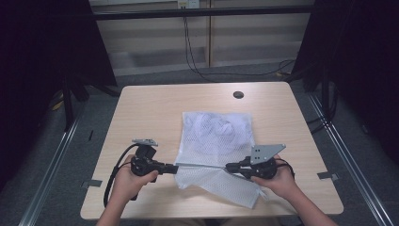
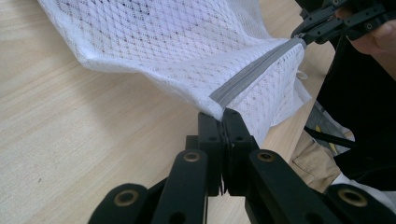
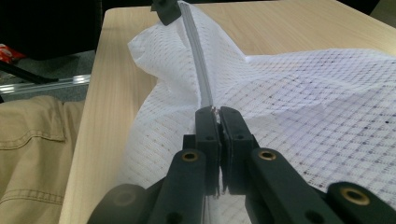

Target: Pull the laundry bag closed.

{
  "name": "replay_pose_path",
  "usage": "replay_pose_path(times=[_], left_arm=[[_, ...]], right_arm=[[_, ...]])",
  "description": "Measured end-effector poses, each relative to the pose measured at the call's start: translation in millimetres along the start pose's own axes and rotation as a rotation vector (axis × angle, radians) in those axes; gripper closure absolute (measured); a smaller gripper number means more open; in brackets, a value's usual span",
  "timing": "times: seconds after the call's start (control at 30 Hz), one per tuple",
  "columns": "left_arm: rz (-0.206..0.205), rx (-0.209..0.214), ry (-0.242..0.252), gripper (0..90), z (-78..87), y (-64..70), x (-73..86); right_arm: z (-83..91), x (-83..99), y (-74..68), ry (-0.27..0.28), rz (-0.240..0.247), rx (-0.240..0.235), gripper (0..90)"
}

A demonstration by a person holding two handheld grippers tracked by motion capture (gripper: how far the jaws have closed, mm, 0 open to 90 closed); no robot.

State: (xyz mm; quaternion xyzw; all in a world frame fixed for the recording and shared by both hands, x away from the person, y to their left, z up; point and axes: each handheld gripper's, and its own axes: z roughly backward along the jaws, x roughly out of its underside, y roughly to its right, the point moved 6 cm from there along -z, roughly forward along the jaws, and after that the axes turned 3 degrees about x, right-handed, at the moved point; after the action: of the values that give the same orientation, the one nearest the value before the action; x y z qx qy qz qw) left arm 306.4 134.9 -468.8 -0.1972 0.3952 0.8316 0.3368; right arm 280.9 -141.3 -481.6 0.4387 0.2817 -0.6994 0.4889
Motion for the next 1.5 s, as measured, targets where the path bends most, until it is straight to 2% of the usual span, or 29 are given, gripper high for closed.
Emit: replay_pose_path(times=[0.1, 0.17, 0.57, 0.67, 1.3, 1.5], left_arm=[[-0.003, -0.013, -0.002, 88.3, -0.3, 0.1, -0.2], [0.007, -0.008, 0.002, 88.3, 0.4, 0.5, -0.1], [0.003, -0.007, -0.001, 88.3, 1.0, 0.5, -0.4], [0.014, -0.003, 0.010, 88.3, 1.6, -0.1, -0.4], [0.018, 0.011, -0.002, 88.3, 1.1, 0.0, 0.5], [0.016, 0.001, -0.002, 88.3, 2.4, -1.3, 1.1]], right_arm=[[0.9, 1.3, -0.4, -0.003, -0.003, -0.002, 86.9], [1.9, 2.3, 0.3, -0.004, -0.002, 0.001, 87.0], [5.0, 3.8, 1.3, -0.004, -0.005, 0.001, 87.0], [7.2, 4.8, 2.6, -0.004, -0.007, 0.008, 87.0], [10.3, 6.6, 2.9, -0.003, 0.001, 0.006, 87.0], [12.9, 9.5, 2.4, -0.012, 0.001, 0.004, 87.0]])
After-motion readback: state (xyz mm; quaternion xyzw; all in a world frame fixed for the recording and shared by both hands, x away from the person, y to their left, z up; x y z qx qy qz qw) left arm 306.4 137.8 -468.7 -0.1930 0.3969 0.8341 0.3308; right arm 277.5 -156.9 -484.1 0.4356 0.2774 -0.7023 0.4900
